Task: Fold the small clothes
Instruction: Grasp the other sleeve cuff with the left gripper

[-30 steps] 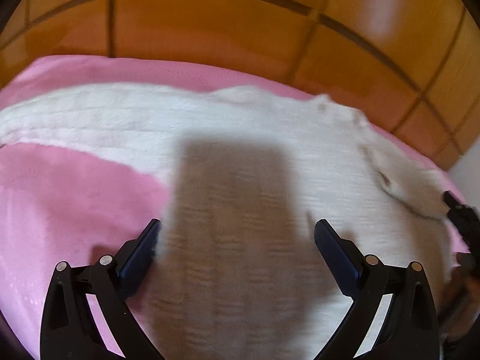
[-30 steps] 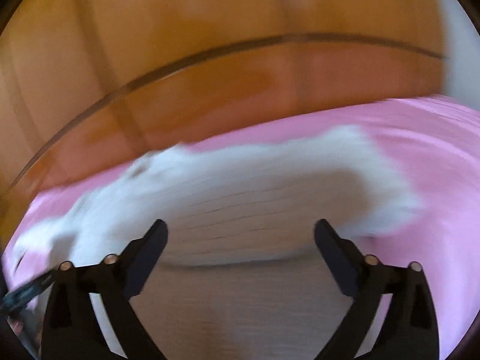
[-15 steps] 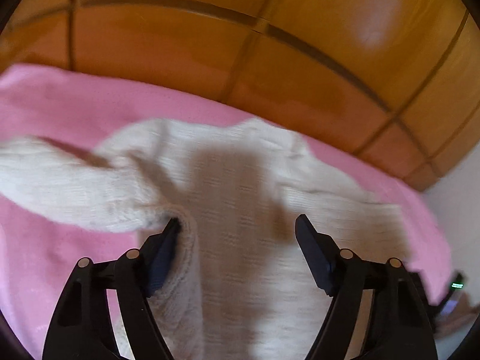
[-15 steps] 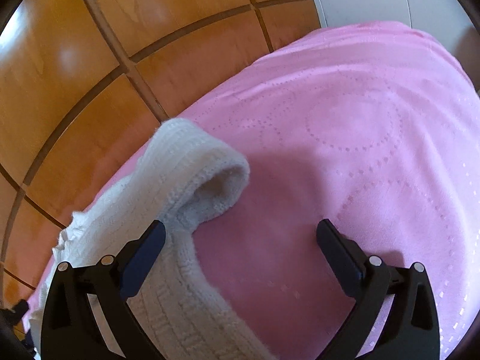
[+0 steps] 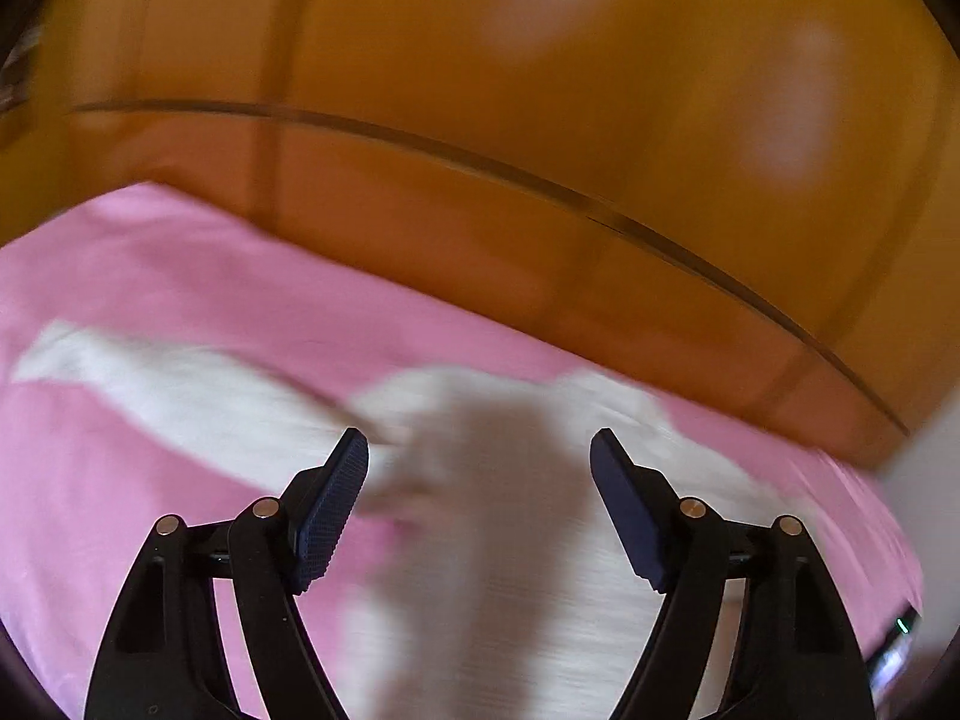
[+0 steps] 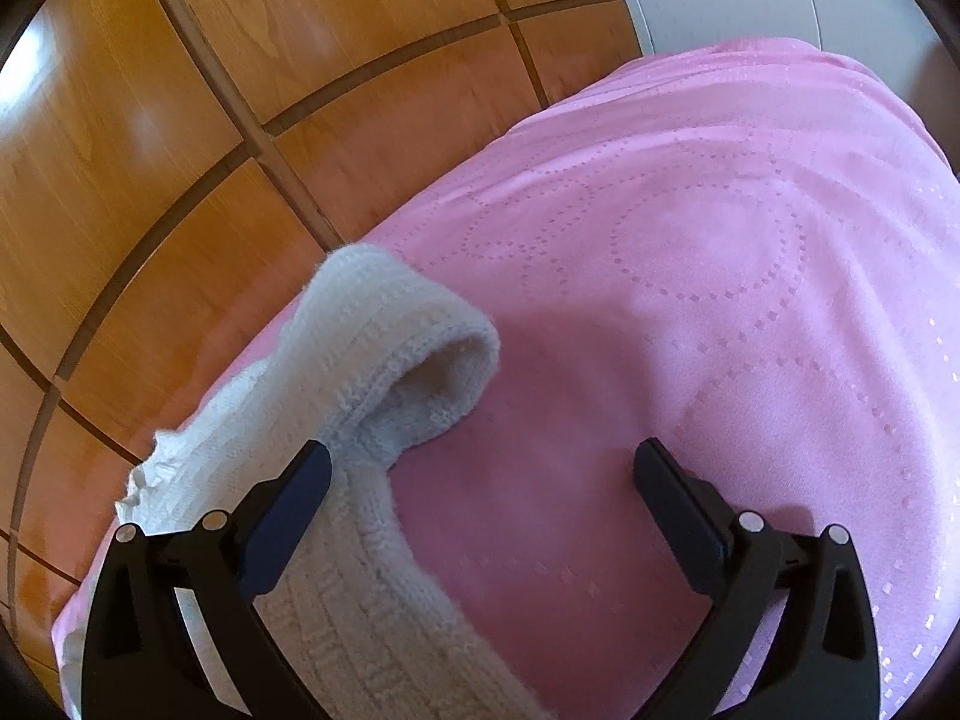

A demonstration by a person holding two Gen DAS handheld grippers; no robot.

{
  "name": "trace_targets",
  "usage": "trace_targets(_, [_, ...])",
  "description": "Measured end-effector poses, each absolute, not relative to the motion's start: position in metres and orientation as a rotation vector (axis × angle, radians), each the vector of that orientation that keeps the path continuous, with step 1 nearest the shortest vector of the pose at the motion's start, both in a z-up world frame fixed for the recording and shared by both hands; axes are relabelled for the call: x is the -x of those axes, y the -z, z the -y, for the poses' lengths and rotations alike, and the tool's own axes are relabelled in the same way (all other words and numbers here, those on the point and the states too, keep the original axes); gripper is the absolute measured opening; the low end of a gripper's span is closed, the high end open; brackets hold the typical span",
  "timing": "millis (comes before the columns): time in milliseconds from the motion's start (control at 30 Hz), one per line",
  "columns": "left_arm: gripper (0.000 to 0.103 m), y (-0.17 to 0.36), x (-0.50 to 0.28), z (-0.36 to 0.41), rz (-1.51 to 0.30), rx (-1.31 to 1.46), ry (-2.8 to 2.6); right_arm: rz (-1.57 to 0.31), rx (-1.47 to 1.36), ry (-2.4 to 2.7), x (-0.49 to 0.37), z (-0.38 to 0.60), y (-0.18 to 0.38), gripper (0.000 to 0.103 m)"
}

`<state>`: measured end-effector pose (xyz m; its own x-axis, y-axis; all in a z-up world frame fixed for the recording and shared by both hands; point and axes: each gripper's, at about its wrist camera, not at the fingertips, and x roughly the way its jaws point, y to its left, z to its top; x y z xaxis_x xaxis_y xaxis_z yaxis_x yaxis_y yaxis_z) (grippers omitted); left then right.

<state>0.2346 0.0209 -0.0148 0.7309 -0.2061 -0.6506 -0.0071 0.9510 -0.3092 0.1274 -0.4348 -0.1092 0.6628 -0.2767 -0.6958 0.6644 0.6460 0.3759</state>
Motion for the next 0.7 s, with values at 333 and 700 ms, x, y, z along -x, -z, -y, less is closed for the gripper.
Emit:
trace_targets(333, [0.051, 0.116, -0.304, 0.088, -1.127, 0.219, 0.344, -0.665, -0.649, 0.703, -0.123, 0.436, 0.109, 0.101])
trace_targets(700, [0.011, 0.11, -0.297, 0.103, -0.983, 0.13, 0.414, -0.746, -0.586, 0.685, -0.14, 0.433, 0.114, 0.101])
